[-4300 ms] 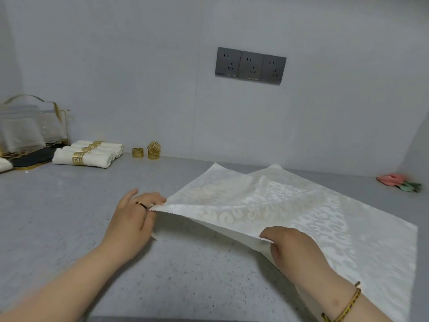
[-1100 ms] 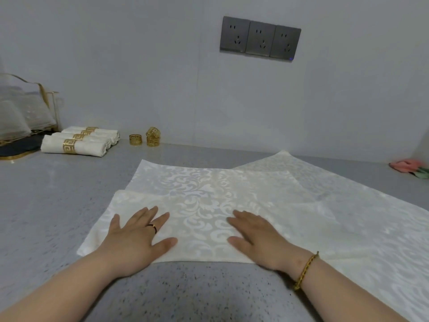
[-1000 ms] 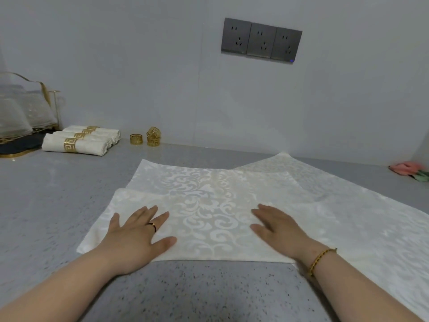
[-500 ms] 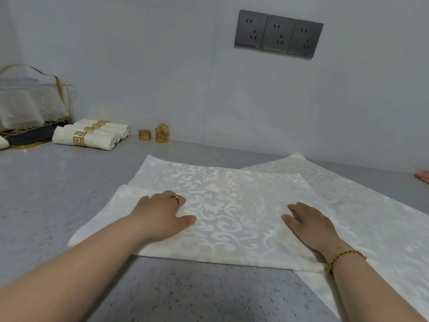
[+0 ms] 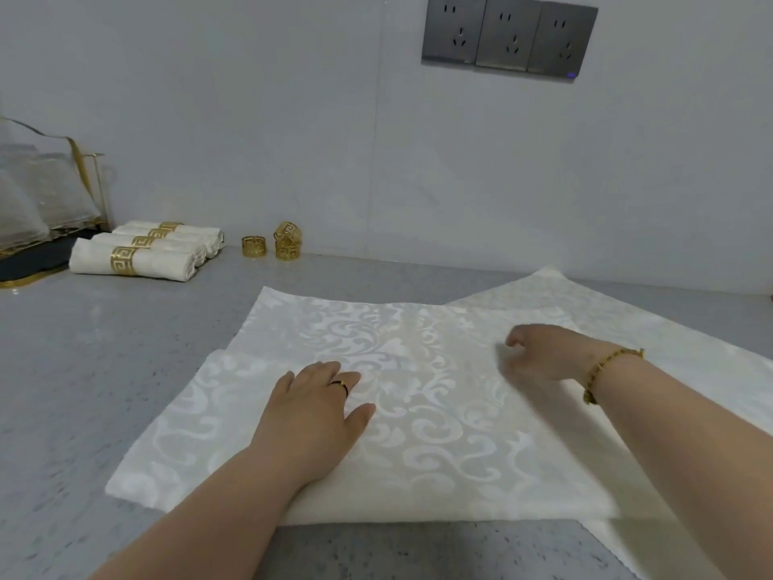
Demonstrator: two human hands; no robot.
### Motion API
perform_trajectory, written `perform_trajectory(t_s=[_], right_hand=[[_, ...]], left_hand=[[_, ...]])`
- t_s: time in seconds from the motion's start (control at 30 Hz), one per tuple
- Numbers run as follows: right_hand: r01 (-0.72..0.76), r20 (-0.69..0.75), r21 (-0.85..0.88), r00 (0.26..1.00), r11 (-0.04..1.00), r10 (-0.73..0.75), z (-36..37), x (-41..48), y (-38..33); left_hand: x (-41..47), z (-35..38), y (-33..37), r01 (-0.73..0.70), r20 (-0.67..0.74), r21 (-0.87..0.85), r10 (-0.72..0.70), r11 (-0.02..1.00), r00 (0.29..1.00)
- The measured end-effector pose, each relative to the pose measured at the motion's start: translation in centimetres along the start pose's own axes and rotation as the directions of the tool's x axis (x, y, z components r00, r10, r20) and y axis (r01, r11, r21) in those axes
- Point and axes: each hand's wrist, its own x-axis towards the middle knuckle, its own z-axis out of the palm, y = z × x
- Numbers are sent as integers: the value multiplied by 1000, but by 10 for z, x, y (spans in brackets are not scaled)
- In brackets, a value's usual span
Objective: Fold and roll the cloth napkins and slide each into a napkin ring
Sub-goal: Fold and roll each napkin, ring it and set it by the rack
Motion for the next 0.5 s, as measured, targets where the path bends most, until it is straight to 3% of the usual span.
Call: perform_trajectory(t_s=[0.1, 0.33, 0.5], right_hand=[[65, -54, 96, 997, 993, -60, -5, 35, -21], [56, -170, 131, 985, 990, -33, 12, 83, -62], [67, -226, -5, 972, 998, -66, 8, 96, -75]], left_hand=[[3, 0, -2, -16, -3, 20, 16, 1000, 1000], [6, -1, -1, -17, 45, 89, 13, 996, 999], [8, 1, -1, -14, 60, 112, 7, 994, 998]])
